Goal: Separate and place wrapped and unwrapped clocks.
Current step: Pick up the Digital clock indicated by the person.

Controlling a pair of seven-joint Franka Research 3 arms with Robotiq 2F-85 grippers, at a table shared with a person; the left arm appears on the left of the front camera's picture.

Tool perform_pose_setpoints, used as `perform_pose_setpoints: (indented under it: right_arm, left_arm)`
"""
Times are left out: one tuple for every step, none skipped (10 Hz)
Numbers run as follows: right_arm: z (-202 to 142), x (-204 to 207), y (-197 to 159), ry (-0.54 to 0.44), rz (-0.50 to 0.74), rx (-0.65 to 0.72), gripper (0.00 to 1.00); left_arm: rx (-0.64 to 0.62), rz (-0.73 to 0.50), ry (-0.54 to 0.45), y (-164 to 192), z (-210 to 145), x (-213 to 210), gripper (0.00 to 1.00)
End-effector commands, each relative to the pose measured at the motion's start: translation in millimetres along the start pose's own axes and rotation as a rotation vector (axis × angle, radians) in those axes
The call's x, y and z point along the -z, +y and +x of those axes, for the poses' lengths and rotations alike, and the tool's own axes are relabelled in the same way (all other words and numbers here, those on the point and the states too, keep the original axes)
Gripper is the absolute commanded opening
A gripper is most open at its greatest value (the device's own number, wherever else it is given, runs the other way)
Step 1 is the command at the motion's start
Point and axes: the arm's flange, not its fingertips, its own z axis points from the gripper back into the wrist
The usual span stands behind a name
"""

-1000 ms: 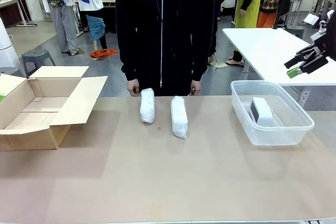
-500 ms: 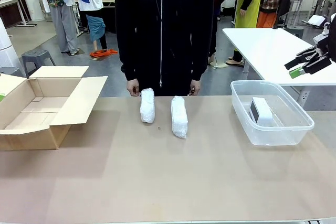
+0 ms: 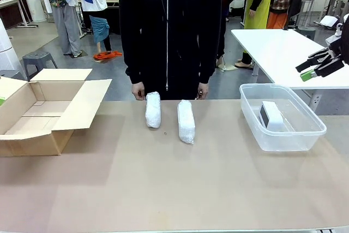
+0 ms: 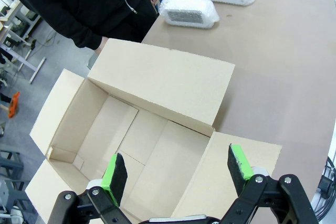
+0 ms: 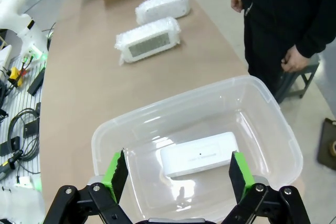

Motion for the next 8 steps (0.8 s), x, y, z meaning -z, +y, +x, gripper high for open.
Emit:
perform_pose_setpoints:
  right_arm:
    - [1.5,1.6,1.2,0.006,-0.013,0.005,1.00]
    - [1.5,1.6,1.2,0.006,-0.013,0.005,1.00]
    - [1.5,1.6,1.2,0.006,-0.013,0.005,1.00]
    - [1.5,1.6,1.2,0.006,-0.013,0.005,1.00]
    - [1.5,1.6,1.2,0.006,-0.013,0.005,1.00]
    - [1.5,1.6,1.2,0.006,-0.013,0.005,1.00]
    - [1.5,1.6,1.2,0.006,-0.013,0.005,1.00]
    - [1.5,1.6,1.2,0.006,-0.013,0.005,1.00]
  left_arm:
    - [0.014,-0.009,-0.020,1.9,-2.9,1.2,1.00]
    - [0.014,-0.009,-0.020,1.9,-2.9,1.2,1.00]
    - [0.014,-0.009,-0.020,1.9,-2.9,1.2,1.00]
    - [0.014,-0.009,-0.020,1.9,-2.9,1.2,1.00]
    - [0.014,-0.009,-0.020,1.9,-2.9,1.2,1.00]
    - [0.014,-0.009,-0.020,1.9,-2.9,1.2,1.00]
    - [0.014,-0.009,-0.020,1.9,-2.9,1.2,1.00]
    - [0.014,-0.009,-0.020,1.9,-2.9,1.2,1.00]
